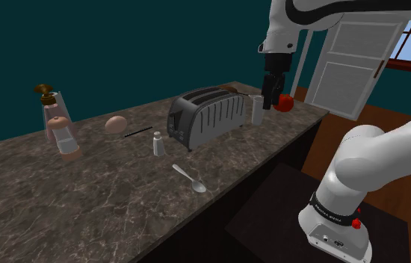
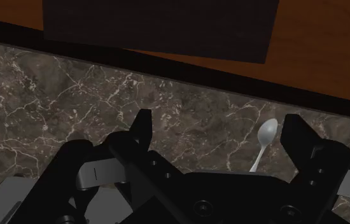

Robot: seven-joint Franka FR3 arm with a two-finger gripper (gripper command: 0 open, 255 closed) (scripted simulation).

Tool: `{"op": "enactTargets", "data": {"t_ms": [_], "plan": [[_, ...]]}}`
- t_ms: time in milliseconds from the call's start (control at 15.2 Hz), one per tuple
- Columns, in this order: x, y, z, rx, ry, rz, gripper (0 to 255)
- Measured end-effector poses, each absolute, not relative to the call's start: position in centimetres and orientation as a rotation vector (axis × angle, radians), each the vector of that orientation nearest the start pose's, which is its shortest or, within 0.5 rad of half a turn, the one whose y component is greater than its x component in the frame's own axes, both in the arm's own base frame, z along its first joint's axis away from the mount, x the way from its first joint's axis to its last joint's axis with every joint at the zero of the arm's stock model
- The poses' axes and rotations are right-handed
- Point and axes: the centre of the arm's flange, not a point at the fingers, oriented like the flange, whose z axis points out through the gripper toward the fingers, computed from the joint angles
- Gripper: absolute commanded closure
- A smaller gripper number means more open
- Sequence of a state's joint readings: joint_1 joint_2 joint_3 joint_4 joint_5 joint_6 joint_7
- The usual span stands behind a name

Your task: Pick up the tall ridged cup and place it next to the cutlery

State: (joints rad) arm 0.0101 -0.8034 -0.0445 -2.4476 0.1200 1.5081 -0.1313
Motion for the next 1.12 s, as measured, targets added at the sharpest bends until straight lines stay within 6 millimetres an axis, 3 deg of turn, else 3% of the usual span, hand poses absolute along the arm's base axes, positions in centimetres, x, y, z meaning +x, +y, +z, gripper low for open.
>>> {"op": "enactTargets", "data": {"t_ms": [132,330,1122], "plan": [[29.3,-0.5,54.7,-2.970,-0.165,0.184,0],[30.8,-3.0,53.6,-2.975,-0.156,0.173,0],[37.1,-16.6,49.0,-3.001,-0.119,0.120,0]]}}
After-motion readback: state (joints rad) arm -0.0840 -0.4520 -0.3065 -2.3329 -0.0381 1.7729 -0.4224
